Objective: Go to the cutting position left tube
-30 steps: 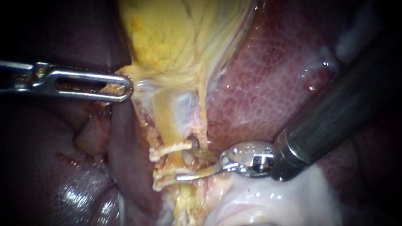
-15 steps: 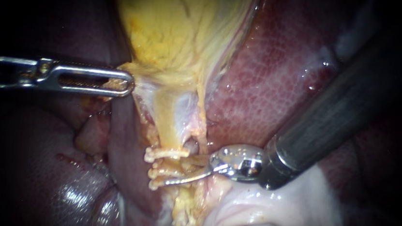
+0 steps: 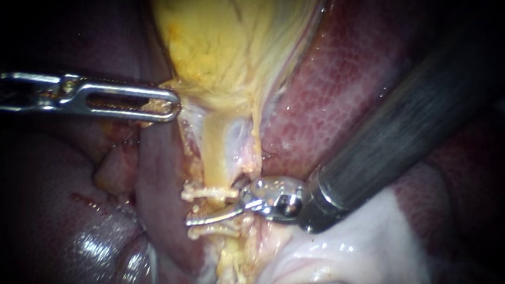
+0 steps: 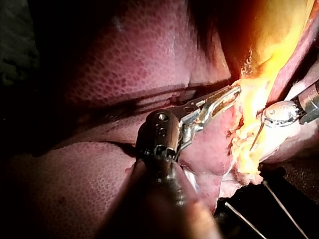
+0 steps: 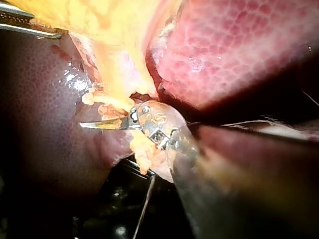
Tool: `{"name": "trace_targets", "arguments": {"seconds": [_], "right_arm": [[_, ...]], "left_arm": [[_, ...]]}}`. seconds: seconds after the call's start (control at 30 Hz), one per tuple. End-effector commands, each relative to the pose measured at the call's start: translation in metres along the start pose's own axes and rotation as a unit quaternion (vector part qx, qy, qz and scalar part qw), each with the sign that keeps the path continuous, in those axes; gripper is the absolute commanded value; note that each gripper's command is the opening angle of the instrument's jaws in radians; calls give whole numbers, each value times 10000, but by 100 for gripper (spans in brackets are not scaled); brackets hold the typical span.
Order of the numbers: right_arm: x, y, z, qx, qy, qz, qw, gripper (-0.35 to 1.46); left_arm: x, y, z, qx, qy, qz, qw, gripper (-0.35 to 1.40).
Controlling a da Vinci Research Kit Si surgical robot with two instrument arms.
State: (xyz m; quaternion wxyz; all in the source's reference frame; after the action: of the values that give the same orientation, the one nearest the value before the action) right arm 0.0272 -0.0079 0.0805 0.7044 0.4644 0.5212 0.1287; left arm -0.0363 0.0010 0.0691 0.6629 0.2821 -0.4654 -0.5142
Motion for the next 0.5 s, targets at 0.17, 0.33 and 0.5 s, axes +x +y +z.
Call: {"name": "trace_targets", "arguments": {"seconds": [0.17,0.33,0.5], "right_arm": [[-2,-1,1,133,-52,34,9999,140],[0,0,5,198,-33,45,9998,138],[1,1,7,192,-30,47,9998,138]], "left_arm": [[1,0,2,1,1,3,10000,-35],[0,-1,4,-4,-2,1,10000,-35],[0,-1,5,6,3,2,10000,-35]]}}
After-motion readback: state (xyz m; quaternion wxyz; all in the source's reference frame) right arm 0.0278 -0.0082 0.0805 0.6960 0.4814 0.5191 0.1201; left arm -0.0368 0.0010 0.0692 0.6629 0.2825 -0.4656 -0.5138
